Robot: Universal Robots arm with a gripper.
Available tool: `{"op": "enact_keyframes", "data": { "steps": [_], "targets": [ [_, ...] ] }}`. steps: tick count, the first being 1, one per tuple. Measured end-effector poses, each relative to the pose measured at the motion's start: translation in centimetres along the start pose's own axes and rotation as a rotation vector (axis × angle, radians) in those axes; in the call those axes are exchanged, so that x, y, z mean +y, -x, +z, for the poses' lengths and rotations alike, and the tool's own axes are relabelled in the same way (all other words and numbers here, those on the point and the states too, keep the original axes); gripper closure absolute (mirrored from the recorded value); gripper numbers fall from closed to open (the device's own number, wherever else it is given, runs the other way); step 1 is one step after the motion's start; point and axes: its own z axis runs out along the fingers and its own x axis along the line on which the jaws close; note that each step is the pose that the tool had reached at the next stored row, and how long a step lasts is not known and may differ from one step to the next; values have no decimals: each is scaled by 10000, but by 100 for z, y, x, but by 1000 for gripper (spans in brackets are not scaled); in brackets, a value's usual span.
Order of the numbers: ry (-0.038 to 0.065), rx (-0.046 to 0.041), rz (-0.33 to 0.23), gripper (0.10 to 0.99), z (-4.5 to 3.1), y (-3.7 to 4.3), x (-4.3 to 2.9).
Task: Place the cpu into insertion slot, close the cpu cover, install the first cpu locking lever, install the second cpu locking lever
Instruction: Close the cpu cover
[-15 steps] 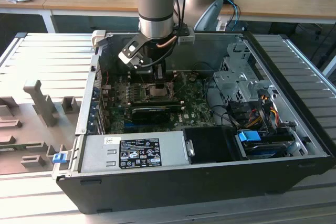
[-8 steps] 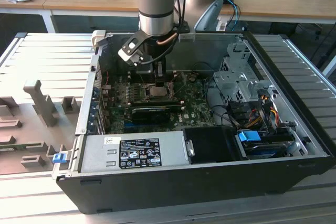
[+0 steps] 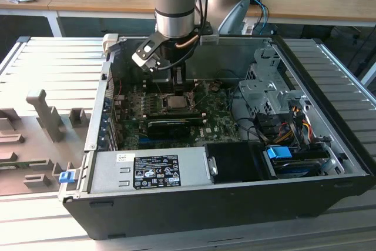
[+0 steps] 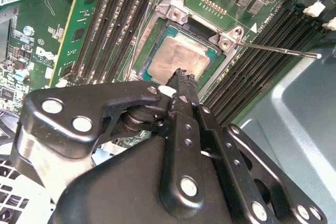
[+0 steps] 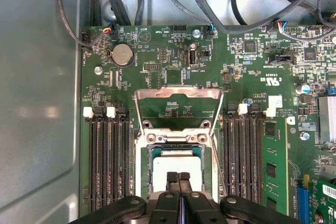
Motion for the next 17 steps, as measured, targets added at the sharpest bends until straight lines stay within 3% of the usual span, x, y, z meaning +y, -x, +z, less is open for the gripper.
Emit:
{"op": "enact_keyframes", "data": {
  "steps": [17],
  "targets": [
    [1,1,0,980,-50,-4,4]
  ]
}}
